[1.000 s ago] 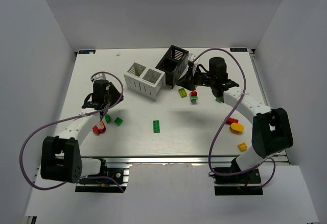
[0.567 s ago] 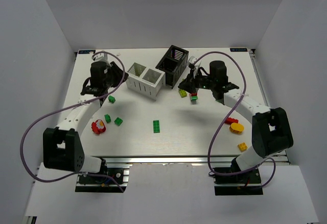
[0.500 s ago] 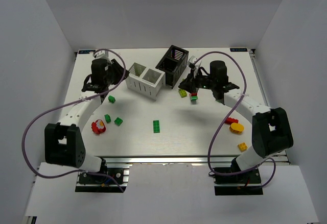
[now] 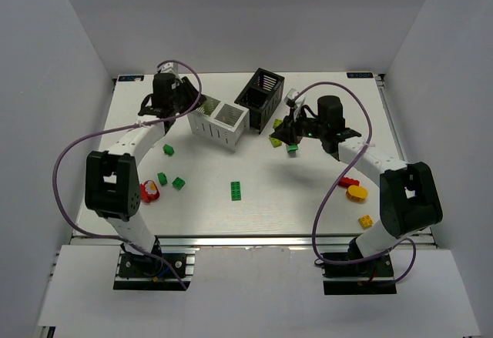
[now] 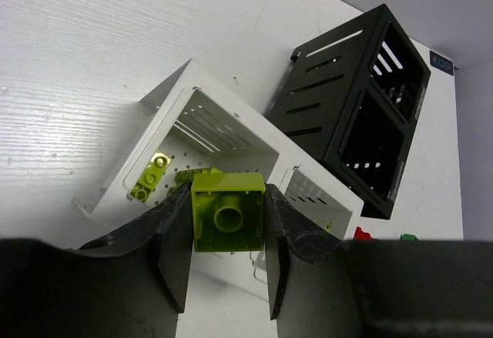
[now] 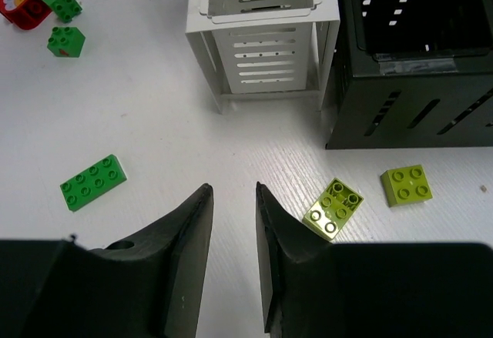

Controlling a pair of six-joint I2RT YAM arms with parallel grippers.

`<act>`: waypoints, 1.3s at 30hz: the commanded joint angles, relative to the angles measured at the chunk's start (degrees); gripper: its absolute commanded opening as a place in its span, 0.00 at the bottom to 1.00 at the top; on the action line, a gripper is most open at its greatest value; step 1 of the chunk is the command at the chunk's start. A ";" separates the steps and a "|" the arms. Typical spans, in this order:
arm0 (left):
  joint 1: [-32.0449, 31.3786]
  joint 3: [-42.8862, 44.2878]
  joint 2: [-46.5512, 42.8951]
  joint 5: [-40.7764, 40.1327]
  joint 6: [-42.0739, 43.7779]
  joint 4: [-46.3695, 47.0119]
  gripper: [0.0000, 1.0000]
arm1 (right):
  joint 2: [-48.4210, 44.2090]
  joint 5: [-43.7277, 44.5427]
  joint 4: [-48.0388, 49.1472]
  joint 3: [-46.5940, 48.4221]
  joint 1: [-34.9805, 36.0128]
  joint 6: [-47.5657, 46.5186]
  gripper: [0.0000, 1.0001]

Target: Sort the legos into containers by color

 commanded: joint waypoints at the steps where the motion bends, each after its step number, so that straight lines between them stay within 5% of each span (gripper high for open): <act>1: -0.94 3.91 1.25 0.08 0.98 -0.60 0.21 | -1.67 0.46 1.99 -0.46 -0.50 -1.13 0.35; 16: -2.17 9.80 5.12 -3.17 1.68 -4.29 0.64 | -0.35 1.51 1.64 -2.21 -0.85 -2.19 0.43; 23: -2.26 10.16 3.02 -4.40 1.77 -5.17 0.65 | 0.26 3.18 1.55 -3.18 -0.76 -2.28 0.46; 32: -2.17 -1.34 -9.72 -9.83 2.65 -5.79 0.46 | 6.14 9.50 -4.84 2.43 -0.67 1.50 0.52; 39: -2.00 -15.32 -22.29 -16.52 0.72 -6.23 0.77 | 13.01 13.90 -10.15 9.56 0.29 2.82 0.62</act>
